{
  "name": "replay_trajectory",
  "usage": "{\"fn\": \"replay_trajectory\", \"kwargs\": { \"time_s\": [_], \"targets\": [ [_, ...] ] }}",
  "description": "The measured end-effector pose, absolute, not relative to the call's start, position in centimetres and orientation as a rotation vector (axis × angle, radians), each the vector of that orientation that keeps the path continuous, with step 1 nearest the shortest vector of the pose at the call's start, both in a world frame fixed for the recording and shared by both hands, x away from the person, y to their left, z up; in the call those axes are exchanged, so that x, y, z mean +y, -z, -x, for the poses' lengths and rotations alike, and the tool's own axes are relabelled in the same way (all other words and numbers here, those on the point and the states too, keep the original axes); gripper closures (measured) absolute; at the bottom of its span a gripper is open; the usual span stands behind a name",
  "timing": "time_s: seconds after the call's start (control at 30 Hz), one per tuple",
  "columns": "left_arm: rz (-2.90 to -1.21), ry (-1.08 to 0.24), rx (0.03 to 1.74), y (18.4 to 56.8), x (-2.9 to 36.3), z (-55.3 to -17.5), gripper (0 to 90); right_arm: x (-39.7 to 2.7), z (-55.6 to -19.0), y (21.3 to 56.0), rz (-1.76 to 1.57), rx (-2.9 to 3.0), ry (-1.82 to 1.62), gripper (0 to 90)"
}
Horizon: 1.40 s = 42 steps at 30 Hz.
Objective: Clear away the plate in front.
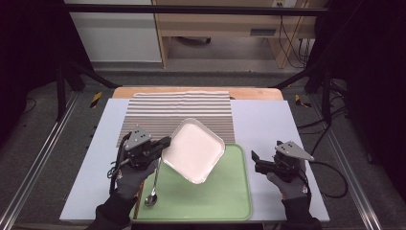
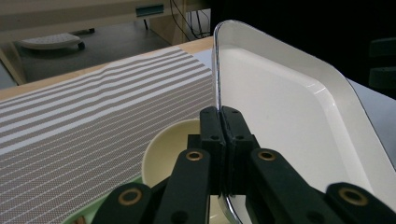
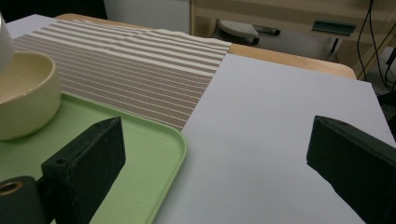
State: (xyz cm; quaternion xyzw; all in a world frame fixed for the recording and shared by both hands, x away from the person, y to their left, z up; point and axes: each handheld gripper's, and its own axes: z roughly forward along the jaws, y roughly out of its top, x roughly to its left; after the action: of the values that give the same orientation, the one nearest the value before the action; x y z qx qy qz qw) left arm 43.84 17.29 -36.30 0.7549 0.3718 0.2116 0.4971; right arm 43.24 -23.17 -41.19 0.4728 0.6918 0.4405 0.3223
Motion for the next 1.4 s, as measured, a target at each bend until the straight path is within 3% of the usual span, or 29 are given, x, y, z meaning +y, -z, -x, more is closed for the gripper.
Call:
{"fn": "replay_trajectory", "kwargs": {
  "time_s": [0.6,1.4],
  "targets": [
    [-1.941,-0.425,0.867,39.4,14.4,-41.2,88.1,-23.2,-43.1,41.0,-1.234,1.818,-1.172,4.3],
    [-2.044,-0.357,0.861,43.1,11.3,-41.2,88.0,-23.0,-43.0,40.8,-1.226,1.825,-1.181,4.2]
  ]
}}
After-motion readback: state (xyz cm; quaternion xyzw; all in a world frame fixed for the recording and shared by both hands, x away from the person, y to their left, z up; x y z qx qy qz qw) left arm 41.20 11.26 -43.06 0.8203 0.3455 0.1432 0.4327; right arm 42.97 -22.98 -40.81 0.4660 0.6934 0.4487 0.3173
